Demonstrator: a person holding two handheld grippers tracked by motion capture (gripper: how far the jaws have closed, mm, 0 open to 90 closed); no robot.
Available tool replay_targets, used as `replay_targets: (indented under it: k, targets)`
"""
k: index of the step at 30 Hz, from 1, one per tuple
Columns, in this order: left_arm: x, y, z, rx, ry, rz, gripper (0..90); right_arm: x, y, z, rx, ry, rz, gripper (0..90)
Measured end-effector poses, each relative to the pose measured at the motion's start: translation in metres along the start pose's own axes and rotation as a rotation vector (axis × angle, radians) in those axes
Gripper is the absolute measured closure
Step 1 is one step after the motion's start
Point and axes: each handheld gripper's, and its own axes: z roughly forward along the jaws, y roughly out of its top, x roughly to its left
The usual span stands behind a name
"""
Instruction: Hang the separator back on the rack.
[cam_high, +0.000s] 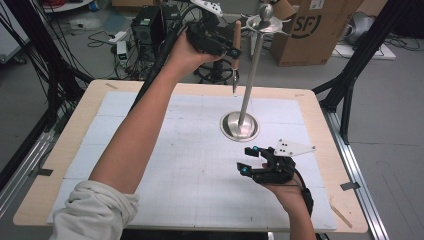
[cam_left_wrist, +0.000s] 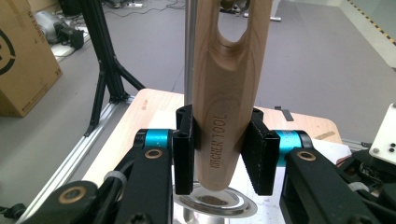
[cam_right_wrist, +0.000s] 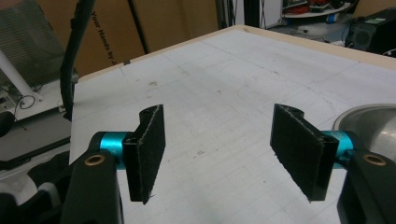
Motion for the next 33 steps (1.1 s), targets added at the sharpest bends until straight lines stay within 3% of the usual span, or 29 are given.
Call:
replay_targets:
  k: [7, 12, 22, 26, 28, 33]
  targets:
    - [-0.002, 0.003, 0.004, 0.003, 0.018, 0.006, 67.7, 0.000, 0.000, 0.000, -0.001, 0.001, 0.003, 34.7]
    - [-0.008, 0.007, -0.001, 0.019, 0.068, 0.072, 67.7, 0.000, 0.000, 0.000, -0.001, 0.001, 0.002, 34.7]
    - [-0.008, 0.005, 0.003, 0.036, 0.044, 0.027, 67.7, 0.000, -0.001, 0.001, 0.002, 0.002, 0.001, 34.7]
    - [-0.011, 0.005, 0.004, 0.037, 0.050, 0.016, 67.7, 0.001, 0.000, 0.000, -0.005, 0.002, 0.002, 34.9]
    - [-0.011, 0.006, 0.003, 0.046, 0.075, 0.011, 67.7, 0.000, 0.000, 0.000, -0.004, 0.004, 0.004, 34.9]
    - [-0.014, 0.005, 0.001, 0.065, 0.070, 0.001, 67.7, 0.001, -0.001, 0.001, -0.005, 0.007, 0.005, 34.9]
